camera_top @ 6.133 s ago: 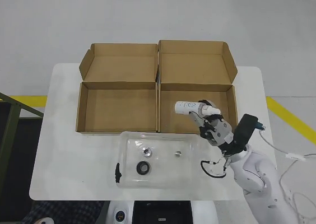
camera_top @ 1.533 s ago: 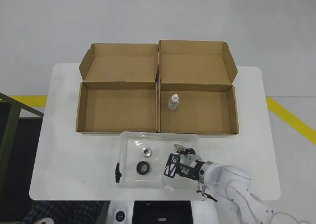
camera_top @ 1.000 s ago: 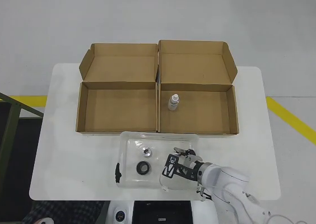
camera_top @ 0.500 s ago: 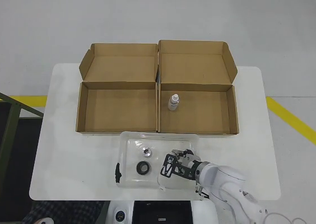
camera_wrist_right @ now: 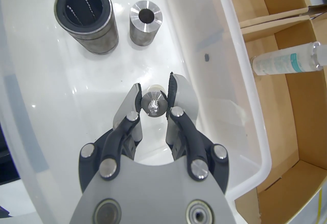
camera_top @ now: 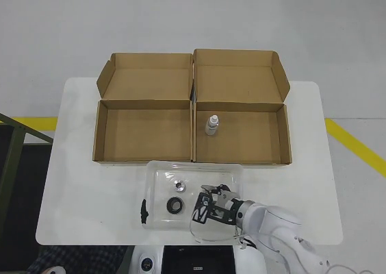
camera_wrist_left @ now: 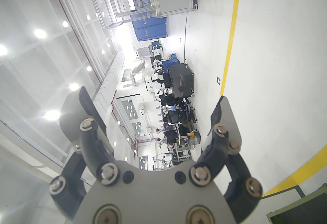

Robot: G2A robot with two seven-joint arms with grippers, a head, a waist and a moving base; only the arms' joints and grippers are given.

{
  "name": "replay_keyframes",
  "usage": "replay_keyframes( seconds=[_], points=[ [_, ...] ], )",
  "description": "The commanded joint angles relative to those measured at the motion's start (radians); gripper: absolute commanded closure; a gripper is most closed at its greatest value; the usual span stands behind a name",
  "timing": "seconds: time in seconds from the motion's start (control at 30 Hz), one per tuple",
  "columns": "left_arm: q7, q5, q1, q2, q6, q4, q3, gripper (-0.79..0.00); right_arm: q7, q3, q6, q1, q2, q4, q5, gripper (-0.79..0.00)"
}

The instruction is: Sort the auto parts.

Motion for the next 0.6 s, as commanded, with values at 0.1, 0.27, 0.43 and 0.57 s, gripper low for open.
replay_keyframes(
  seconds=[0.1,0.27,0.43,0.57],
  points=[
    [0.000,0.000,0.000,0.000,0.000,0.000,0.000,-0.785,-0.100,0.010,0.024,0.015,-0.003,0.017,0.063,0.000],
    [0.000,0.000,0.000,0.000,0.000,0.000,0.000,-0.785,-0.199,0.028,0.022,0.024,-0.005,0.029,0.161,0.000],
    [0.000,0.000,0.000,0.000,0.000,0.000,0.000,-0.785,-0.261,0.055,0.028,0.022,-0.005,0.019,0.253,0.000],
    [0.000,0.000,0.000,0.000,0.000,0.000,0.000,-0.785,-0.322,0.084,0.019,0.014,-0.003,0.016,0.338,0.000]
  ],
)
